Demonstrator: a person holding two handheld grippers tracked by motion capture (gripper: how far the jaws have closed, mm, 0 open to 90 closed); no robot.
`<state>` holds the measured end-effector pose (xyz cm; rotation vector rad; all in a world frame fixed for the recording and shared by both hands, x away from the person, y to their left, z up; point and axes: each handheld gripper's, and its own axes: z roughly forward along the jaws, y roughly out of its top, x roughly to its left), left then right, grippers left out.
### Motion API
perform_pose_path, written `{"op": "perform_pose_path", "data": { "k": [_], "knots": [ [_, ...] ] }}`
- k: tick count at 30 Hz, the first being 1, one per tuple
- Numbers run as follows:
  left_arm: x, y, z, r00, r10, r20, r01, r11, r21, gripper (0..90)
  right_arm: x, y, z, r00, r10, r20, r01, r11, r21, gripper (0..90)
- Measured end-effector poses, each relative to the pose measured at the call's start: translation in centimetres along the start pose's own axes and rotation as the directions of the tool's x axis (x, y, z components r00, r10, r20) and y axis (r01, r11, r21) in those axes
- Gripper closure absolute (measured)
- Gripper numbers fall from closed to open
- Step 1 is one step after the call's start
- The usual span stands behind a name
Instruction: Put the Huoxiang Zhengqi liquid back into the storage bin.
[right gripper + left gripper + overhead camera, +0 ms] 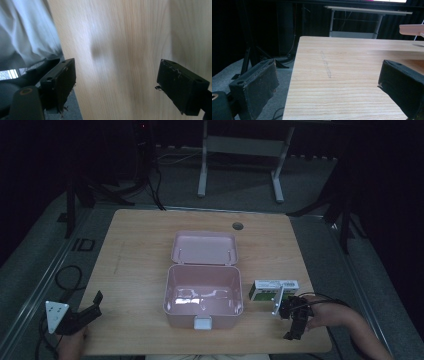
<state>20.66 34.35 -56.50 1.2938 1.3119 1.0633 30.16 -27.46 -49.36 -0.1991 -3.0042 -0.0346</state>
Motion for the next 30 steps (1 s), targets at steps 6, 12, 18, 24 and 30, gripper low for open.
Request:
{"op": "perform_pose_path", "data": {
  "k": [6, 12, 18, 24, 30],
  "knots": [
    [0.0, 0.0, 0.0, 1.0000, -0.002, 0.001, 0.002, 1.0000, 0.001, 2.6, 0.6, 1.6, -1.5, 0.9985, -0.054, 0.008, 0.054, 0.998, -0.017, 17.2],
    [0.0, 0.0, 0.0, 1.0000, -0.003, 0.002, 0.003, 1.0000, 0.001, 2.6, 0.9, 3.0, -3.3, 0.9943, -0.102, 0.030, 0.103, 0.994, -0.029, 14.6],
    [0.0, 0.0, 0.0, 1.0000, -0.004, 0.003, 0.004, 1.0000, 0.001, 2.6, 0.8, 3.7, -5.4, 0.9869, -0.141, 0.079, 0.143, 0.989, -0.026, 22.7],
    [0.0, 0.0, 0.0, 1.0000, -0.003, 0.003, 0.003, 1.0000, 0.002, 2.6, -0.4, 3.7, -8.5, 0.9779, -0.136, 0.158, 0.145, 0.988, -0.046, 28.5],
    [0.0, 0.0, 0.0, 1.0000, -0.003, 0.005, 0.003, 1.0000, 0.002, 2.6, -2.4, 3.6, -10.3, 0.9695, -0.117, 0.216, 0.128, 0.991, -0.039, 33.1]
  ]
}}
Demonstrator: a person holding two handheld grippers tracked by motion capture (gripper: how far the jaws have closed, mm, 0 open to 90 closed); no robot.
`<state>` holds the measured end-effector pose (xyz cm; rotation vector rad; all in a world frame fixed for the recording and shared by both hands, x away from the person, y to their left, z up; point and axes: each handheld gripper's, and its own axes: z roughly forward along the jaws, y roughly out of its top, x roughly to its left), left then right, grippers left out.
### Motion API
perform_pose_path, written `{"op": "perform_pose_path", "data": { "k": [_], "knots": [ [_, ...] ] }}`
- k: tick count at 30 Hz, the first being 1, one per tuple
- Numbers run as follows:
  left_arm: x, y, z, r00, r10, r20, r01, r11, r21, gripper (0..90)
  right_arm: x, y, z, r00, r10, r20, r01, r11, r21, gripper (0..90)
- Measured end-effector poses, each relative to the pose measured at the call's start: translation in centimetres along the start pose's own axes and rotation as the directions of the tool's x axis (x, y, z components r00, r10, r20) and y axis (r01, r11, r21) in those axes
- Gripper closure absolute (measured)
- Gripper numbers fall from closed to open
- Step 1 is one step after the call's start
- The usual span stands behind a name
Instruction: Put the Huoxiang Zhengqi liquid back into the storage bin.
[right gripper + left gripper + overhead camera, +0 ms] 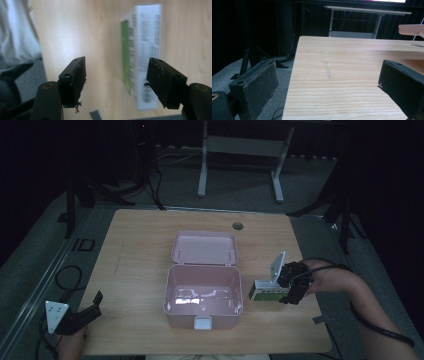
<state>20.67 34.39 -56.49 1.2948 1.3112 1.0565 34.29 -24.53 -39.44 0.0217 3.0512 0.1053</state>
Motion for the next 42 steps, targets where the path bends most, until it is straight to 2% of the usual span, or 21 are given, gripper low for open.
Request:
{"op": "perform_pose_path", "data": {
  "k": [3, 9, 16, 25, 29, 33, 38, 42],
  "knots": [
    [0.0, 0.0, 0.0, 1.0000, 0.001, 0.001, -0.001, 1.0000, 0.000, 2.6, -1.1, 0.0, 0.0, 0.9997, 0.010, 0.023, -0.010, 1.000, 0.005, 36.4],
    [0.0, 0.0, 0.0, 1.0000, 0.000, 0.002, 0.000, 1.0000, 0.000, 2.6, -2.5, -0.1, 1.2, 0.9999, 0.012, 0.011, -0.012, 0.999, 0.034, 41.0],
    [0.0, 0.0, 0.0, 1.0000, 0.003, 0.004, -0.003, 1.0000, 0.000, 2.6, -3.7, -0.2, 3.2, 0.9992, 0.038, -0.011, -0.038, 0.998, 0.059, 44.7],
    [0.0, 0.0, 0.0, 1.0000, 0.003, 0.006, -0.003, 1.0000, -0.001, 2.6, -4.3, 0.1, 5.2, 0.9987, 0.026, -0.044, -0.022, 0.995, 0.092, 55.3],
    [0.0, 0.0, 0.0, 1.0000, 0.003, 0.007, -0.003, 1.0000, -0.002, 2.6, -4.2, 0.4, 5.9, 0.9985, 0.025, -0.049, -0.019, 0.994, 0.104, 56.6],
    [0.0, 0.0, 0.0, 1.0000, 0.006, 0.007, -0.006, 1.0000, -0.001, 2.6, -4.4, 0.4, 6.4, 0.9981, 0.029, -0.055, -0.023, 0.994, 0.110, 57.7],
    [0.0, 0.0, 0.0, 1.0000, 0.005, 0.006, -0.005, 1.0000, 0.000, 2.6, -4.5, 0.6, 6.6, 0.9980, 0.006, -0.063, 0.002, 0.992, 0.129, 61.1],
    [0.0, 0.0, 0.0, 1.0000, 0.004, 0.005, -0.004, 1.0000, -0.001, 2.6, -4.6, 0.7, 6.5, 0.9962, 0.028, -0.082, -0.016, 0.988, 0.151, 61.8]
  ]
}}
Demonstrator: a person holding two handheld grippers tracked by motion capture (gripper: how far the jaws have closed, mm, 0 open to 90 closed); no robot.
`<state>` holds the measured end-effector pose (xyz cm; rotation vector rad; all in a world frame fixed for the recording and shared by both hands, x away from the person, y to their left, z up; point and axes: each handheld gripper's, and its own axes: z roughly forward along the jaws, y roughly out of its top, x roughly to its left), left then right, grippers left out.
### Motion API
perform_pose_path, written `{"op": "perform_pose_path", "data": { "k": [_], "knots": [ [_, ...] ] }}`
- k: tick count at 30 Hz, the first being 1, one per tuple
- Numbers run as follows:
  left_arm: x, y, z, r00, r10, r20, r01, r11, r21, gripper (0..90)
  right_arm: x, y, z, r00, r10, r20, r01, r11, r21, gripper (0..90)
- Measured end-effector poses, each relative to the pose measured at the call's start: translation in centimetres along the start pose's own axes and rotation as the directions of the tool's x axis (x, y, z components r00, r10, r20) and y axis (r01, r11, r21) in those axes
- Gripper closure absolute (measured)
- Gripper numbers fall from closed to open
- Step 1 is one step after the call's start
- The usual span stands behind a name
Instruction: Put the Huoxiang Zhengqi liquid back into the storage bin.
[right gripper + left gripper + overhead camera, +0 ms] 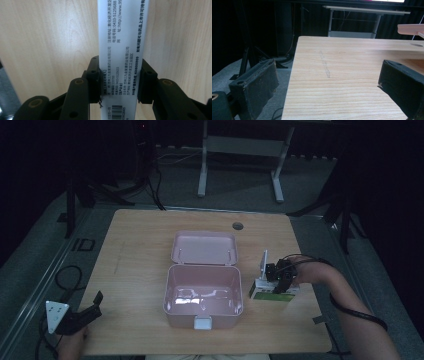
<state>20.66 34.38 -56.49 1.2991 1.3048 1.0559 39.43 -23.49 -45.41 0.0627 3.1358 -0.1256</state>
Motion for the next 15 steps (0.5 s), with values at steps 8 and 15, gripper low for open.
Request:
{"op": "perform_pose_path", "data": {
  "k": [8, 15],
  "knots": [
    [0.0, 0.0, 0.0, 1.0000, 0.000, -0.001, 0.000, 1.0000, 0.000, 2.6, 0.5, -0.1, -1.5, 0.9988, 0.037, -0.032, -0.036, 0.999, 0.016, 61.9],
    [0.0, 0.0, 0.0, 1.0000, -0.001, -0.003, 0.001, 1.0000, 0.000, 2.6, 1.5, 0.2, -3.1, 0.9980, 0.051, -0.037, -0.050, 0.998, 0.035, 61.9]
  ]
}}
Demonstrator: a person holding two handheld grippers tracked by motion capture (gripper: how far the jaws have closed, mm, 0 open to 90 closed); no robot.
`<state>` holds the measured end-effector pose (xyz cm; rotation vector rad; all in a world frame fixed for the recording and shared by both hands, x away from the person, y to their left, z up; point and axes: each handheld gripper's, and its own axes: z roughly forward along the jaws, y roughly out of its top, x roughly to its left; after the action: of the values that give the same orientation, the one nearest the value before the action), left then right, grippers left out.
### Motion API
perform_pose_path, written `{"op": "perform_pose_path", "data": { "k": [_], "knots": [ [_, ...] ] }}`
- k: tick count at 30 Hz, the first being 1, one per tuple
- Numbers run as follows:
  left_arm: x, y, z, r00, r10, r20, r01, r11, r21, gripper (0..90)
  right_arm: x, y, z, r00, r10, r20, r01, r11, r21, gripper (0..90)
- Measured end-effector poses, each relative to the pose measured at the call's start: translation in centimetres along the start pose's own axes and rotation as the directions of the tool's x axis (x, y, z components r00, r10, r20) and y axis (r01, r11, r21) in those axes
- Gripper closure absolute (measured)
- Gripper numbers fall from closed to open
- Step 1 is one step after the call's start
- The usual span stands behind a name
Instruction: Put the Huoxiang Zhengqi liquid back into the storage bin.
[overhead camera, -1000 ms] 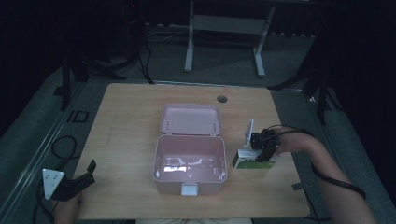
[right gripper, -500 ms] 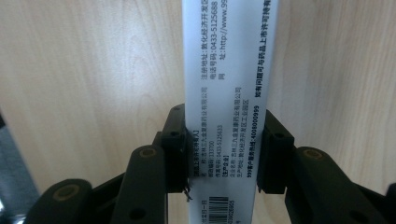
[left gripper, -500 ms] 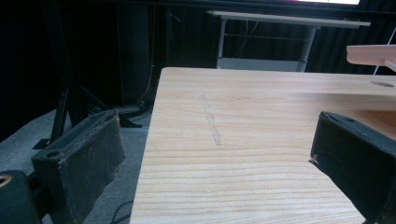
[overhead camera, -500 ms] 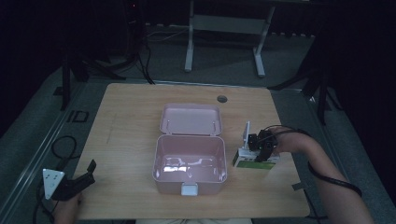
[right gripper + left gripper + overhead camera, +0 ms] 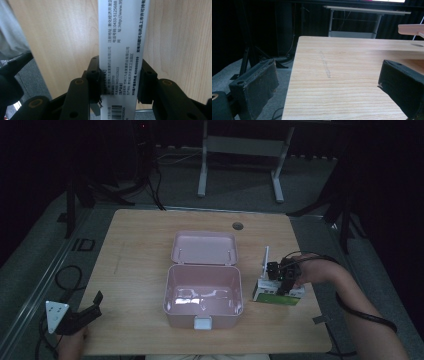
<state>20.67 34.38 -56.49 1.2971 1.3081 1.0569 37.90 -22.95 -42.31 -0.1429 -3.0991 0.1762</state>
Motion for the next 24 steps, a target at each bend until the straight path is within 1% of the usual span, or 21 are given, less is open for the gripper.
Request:
{"op": "perform_pose_path", "data": {
  "k": [4, 8, 11, 13, 15, 17, 18, 21, 24],
  "knots": [
    [0.0, 0.0, 0.0, 1.0000, 0.000, -0.001, 0.000, 1.0000, 0.000, 2.6, 0.7, 0.1, -1.4, 1.0000, 0.001, 0.005, -0.001, 1.000, -0.013, 61.9],
    [0.0, 0.0, 0.0, 1.0000, -0.001, 0.000, 0.001, 1.0000, 0.000, 2.6, 1.5, 0.3, -3.1, 0.9998, -0.009, 0.017, 0.010, 1.000, -0.029, 61.9],
    [0.0, 0.0, 0.0, 1.0000, 0.000, 0.000, 0.000, 1.0000, -0.001, 2.6, 1.8, 0.5, -4.1, 0.9998, -0.001, 0.018, 0.001, 0.999, -0.043, 61.8],
    [0.0, 0.0, 0.0, 1.0000, -0.002, 0.001, 0.002, 1.0000, -0.001, 2.6, 2.0, 0.6, -4.6, 0.9998, 0.002, 0.021, -0.001, 0.999, -0.038, 61.8],
    [0.0, 0.0, 0.0, 1.0000, -0.003, 0.001, 0.003, 1.0000, -0.002, 2.6, 2.3, 0.8, -5.4, 0.9993, -0.002, 0.036, 0.003, 1.000, -0.027, 61.9],
    [0.0, 0.0, 0.0, 1.0000, -0.003, 0.002, 0.003, 1.0000, 0.000, 2.6, 2.6, 0.9, -6.2, 0.9988, 0.000, 0.050, 0.002, 1.000, -0.028, 61.9],
    [0.0, 0.0, 0.0, 1.0000, -0.004, 0.002, 0.004, 1.0000, -0.002, 2.6, 2.6, 1.0, -6.7, 0.9989, 0.004, 0.047, -0.002, 1.000, -0.030, 61.8],
    [0.1, 0.0, 0.0, 1.0000, -0.005, 0.004, 0.005, 1.0000, -0.001, 2.6, 2.6, 1.2, -8.2, 0.9988, 0.030, 0.039, -0.028, 0.998, -0.060, 61.8],
    [0.1, 0.0, 0.0, 1.0000, -0.005, 0.004, 0.005, 1.0000, -0.001, 2.6, 2.6, 1.3, -9.4, 0.9980, 0.042, 0.048, -0.038, 0.996, -0.077, 61.7]
  ]
}}
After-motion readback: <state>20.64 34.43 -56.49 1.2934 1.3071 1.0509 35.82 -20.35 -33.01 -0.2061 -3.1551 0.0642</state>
